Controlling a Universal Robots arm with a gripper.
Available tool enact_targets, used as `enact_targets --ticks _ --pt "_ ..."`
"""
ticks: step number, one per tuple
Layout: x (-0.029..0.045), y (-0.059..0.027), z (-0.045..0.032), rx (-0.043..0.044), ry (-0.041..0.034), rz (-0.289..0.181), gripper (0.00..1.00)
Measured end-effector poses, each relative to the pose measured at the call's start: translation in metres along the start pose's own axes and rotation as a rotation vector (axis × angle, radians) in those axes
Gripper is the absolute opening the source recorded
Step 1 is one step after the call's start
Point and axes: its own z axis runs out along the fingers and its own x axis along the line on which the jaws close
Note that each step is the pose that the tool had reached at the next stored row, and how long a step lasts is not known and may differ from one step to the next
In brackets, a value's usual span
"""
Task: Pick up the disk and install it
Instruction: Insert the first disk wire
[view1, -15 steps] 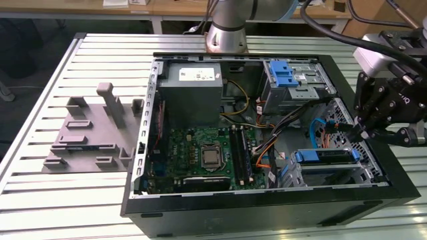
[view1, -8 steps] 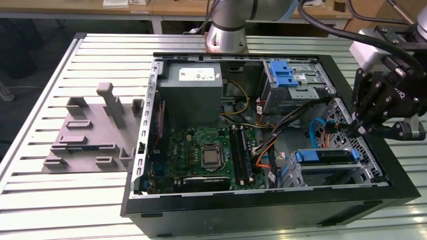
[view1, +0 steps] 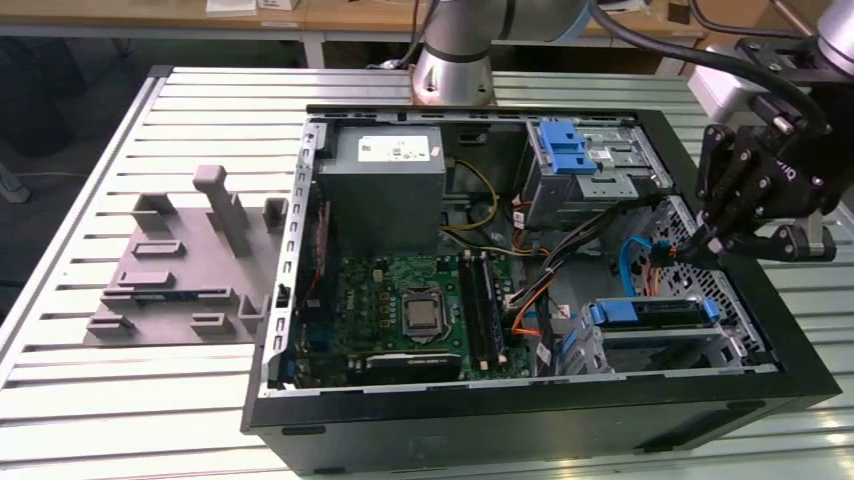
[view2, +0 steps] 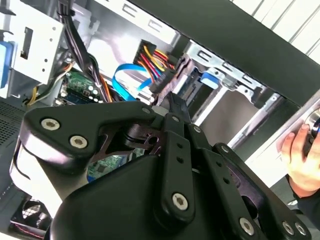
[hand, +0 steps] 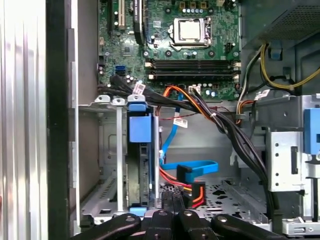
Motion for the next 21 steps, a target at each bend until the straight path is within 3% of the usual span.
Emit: enact_targets --ticks 8,16,21 --pt "-0.0089 -0.0049 0.0028 -0.0026 -0.0002 0.017 0.12" --pt "-0.013 -0.0062 0.0062 -0.0037 -0.0005 0.056 0.12" --pt "-0.0144 -0.0067 0.0084 -0.0078 0.0028 0.069 0.25"
